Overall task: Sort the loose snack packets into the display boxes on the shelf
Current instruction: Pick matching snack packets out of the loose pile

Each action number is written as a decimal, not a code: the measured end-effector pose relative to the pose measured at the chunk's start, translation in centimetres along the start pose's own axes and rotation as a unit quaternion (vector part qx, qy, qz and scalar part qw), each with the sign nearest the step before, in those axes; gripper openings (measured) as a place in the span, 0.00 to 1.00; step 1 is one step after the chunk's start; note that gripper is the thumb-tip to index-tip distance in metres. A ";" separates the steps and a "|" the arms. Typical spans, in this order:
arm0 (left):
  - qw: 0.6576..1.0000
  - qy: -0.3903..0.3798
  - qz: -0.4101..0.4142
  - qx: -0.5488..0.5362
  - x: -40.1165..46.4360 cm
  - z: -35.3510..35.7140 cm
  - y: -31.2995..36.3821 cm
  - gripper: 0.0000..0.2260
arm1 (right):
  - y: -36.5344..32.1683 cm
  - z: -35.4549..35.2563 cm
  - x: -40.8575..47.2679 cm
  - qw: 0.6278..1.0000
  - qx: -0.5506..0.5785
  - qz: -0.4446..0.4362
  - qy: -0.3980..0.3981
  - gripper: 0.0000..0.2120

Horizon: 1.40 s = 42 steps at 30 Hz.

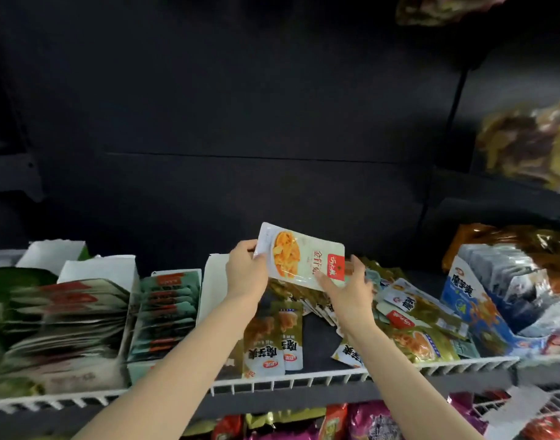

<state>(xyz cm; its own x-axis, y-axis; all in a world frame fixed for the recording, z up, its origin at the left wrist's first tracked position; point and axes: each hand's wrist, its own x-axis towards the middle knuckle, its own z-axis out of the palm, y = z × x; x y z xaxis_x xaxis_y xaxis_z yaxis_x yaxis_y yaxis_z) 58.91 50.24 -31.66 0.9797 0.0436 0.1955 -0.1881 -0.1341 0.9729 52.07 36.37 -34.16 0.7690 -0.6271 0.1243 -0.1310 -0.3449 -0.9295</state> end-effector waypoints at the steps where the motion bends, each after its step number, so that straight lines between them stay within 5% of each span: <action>1: 1.000 0.015 0.016 -0.006 0.0 -1.3 0.6 0.11 | -1.3 0.5 -0.6 0.991 0.119 0.053 -0.030 0.37; 3: 0.998 0.046 0.053 0.011 -0.2 -4.2 1.9 0.11 | -3.7 1.8 -1.9 0.940 0.309 0.102 -0.107 0.27; 5: 0.992 0.071 0.096 0.040 -0.4 -7.5 2.7 0.11 | -6.1 3.4 -3.5 0.935 0.318 0.056 -0.148 0.16; 9: 0.967 0.112 0.193 0.125 -0.4 -14.9 3.2 0.18 | -10.4 7.2 -6.4 0.949 0.278 -0.046 -0.139 0.12; 12: 0.957 0.114 0.207 0.170 0.2 -20.2 2.6 0.27 | -13.0 10.1 -8.2 0.963 0.203 -0.130 -0.123 0.10; 17: 0.956 0.087 0.193 0.201 0.6 -26.4 1.6 0.27 | -16.1 14.7 -10.7 0.957 0.045 -0.268 -0.101 0.08; 21: 0.939 0.069 0.160 0.296 0.7 -29.2 0.4 0.22 | -16.6 17.0 -11.4 0.903 -0.164 -0.382 -0.104 0.07; 26: 0.938 0.040 0.234 0.253 -0.2 -29.9 0.4 0.20 | -16.9 18.5 -12.3 0.839 -0.294 -0.431 -0.158 0.10; 30: 0.903 0.006 0.246 0.351 -0.3 -30.4 0.1 0.08 | -16.6 19.2 -12.4 0.870 -0.232 -0.370 -0.227 0.12; 34: 0.885 -0.040 0.188 0.423 -0.7 -30.1 0.2 0.08 | -15.9 18.7 -12.2 0.880 -0.186 -0.334 -0.282 0.16; 42: 0.883 -0.029 0.290 0.368 -2.0 -21.2 1.9 0.09 | -11.8 11.5 -8.6 0.939 -0.104 -0.294 -0.144 0.14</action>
<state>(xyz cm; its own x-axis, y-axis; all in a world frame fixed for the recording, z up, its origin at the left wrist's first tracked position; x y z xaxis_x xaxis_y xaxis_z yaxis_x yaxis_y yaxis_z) 55.09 70.89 -27.59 0.7396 -0.2916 0.6065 -0.5843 -0.7254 0.3638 54.14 53.85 -28.27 0.8799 -0.0813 0.4681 0.2730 -0.7197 -0.6383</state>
